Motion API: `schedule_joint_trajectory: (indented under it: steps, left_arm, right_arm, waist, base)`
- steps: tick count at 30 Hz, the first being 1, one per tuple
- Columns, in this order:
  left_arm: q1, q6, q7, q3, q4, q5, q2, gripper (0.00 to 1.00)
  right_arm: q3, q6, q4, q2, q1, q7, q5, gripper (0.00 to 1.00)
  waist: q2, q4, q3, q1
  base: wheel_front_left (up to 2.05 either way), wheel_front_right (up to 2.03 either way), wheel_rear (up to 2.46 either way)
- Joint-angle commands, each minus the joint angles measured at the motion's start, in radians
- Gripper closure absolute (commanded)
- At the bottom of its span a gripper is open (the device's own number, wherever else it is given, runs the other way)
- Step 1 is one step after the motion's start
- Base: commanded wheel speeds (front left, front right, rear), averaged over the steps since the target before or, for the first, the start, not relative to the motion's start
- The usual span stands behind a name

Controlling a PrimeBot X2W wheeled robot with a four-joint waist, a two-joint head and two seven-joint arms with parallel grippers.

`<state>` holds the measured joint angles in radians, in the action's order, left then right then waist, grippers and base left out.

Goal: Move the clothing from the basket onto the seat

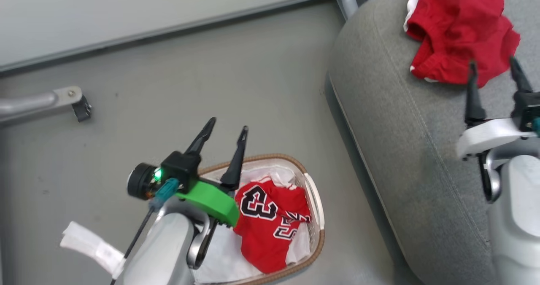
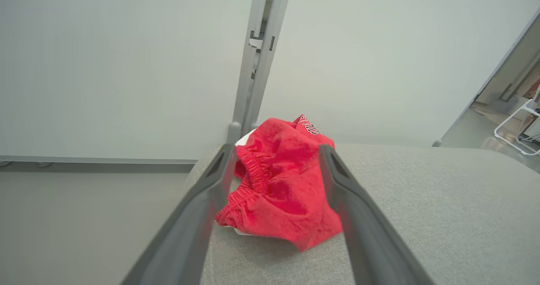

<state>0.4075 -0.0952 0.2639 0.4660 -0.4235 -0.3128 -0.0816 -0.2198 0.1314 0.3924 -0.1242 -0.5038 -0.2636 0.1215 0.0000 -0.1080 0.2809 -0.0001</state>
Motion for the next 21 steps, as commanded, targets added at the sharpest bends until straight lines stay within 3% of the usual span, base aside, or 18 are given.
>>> schedule_joint_trajectory:
  steps: [1, 9, 21]
  left_arm:
    - [-0.034, 0.008, 0.001, -0.025, 0.007, -0.008, -0.007, 0.0]
    - [-0.142, 0.036, 0.001, -0.167, 0.045, -0.007, -0.012, 0.0]
    - [-0.273, 0.027, 0.001, -0.288, 0.089, 0.024, 0.018, 0.0]
  right_arm:
    - [0.019, -0.001, -0.006, 0.009, 0.011, -0.002, -0.01, 0.0]
    - [0.128, -0.001, -0.048, 0.066, 0.055, -0.002, -0.065, 0.0]
    - [0.251, -0.001, -0.067, 0.072, 0.203, -0.002, -0.197, 0.0]
  waist:
    - [0.0, 0.025, -0.076, 0.0001]
    - [0.0, 0.06, -0.13, 0.0001]
    - [0.0, 0.133, -0.183, 0.0001]
  base:
    - [0.0, 0.0, 0.0]
    - [0.0, 0.0, 0.0]
    - [0.0, 0.0, 0.0]
